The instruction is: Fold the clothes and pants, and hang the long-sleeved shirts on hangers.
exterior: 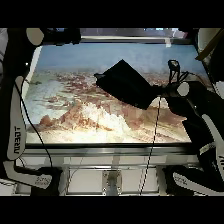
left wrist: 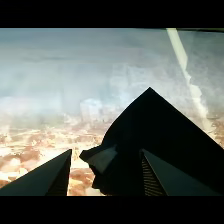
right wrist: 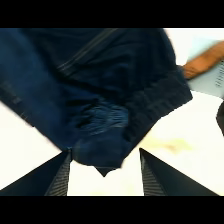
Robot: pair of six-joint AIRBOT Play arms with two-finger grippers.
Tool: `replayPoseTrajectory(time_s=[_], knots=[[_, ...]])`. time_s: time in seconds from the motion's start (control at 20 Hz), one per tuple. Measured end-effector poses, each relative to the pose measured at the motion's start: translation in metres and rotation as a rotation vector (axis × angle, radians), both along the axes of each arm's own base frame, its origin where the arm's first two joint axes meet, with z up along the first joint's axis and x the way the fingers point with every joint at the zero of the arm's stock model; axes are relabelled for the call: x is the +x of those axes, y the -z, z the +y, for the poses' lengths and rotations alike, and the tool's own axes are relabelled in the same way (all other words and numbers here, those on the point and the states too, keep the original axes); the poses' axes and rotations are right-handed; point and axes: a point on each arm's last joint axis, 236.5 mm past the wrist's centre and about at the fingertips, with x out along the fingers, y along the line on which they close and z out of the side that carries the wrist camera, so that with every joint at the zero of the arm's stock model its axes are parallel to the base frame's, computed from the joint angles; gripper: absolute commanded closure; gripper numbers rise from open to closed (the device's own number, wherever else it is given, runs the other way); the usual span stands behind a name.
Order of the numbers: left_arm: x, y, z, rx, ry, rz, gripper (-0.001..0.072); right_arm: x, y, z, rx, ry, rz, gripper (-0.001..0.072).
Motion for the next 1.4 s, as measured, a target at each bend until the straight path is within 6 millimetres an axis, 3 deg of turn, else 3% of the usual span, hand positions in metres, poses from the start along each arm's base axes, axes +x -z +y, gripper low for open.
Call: replayPoseTrajectory(time_s=[0.15,0.4,0.45,0.5,0.55,0.7,0.8,1.0,1.05,1.1,1.25,1.35,1.4], knots=[[-0.007,0.013,0.003,0.022,0.0,0.047,0.0214,0.001,0.024,0.008,-0.018,-0.062,0.052,0.0184],[-0.015,0.03,0.006,0.047,0.003,0.116,0.0213,0.009,0.059,0.04,0.034,-0.185,0.154,0.0198],[-0.015,0.031,0.006,0.049,0.002,0.121,0.0214,0.013,0.062,0.043,0.037,-0.197,0.156,0.0202],[-0.016,0.032,0.006,0.052,0.002,0.124,0.0214,0.017,0.064,0.046,0.041,-0.207,0.155,0.0271],[-0.016,0.034,0.007,0.053,0.002,0.129,0.0214,0.022,0.064,0.048,0.042,-0.212,0.148,0.0286],[-0.017,0.037,0.007,0.057,0.002,0.14,0.0214,0.029,0.061,0.051,0.042,-0.231,0.142,0.0256],[-0.018,0.044,0.007,0.062,0.003,0.158,0.0214,0.019,0.063,0.055,0.037,-0.271,0.187,0.0256],[-0.011,0.094,-0.002,0.061,0.018,0.262,0.0214,-0.005,0.068,0.061,0.026,-0.355,0.278,0.029],[-0.009,0.111,-0.012,0.036,0.035,0.302,0.0215,-0.009,0.069,0.064,0.024,-0.371,0.29,0.0421],[-0.007,0.129,-0.024,0.001,0.055,0.343,0.0216,-0.014,0.069,0.068,0.022,-0.388,0.302,0.0689],[0.001,0.178,-0.062,-0.142,0.102,0.446,0.0216,-0.023,0.07,0.083,0.015,-0.434,0.32,0.069],[0.007,0.199,-0.078,-0.221,0.11,0.488,0.0216,-0.029,0.07,0.093,0.009,-0.465,0.325,0.0686],[0.009,0.207,-0.081,-0.245,0.106,0.503,0.0216,-0.032,0.07,0.098,0.006,-0.478,0.326,0.0591]])
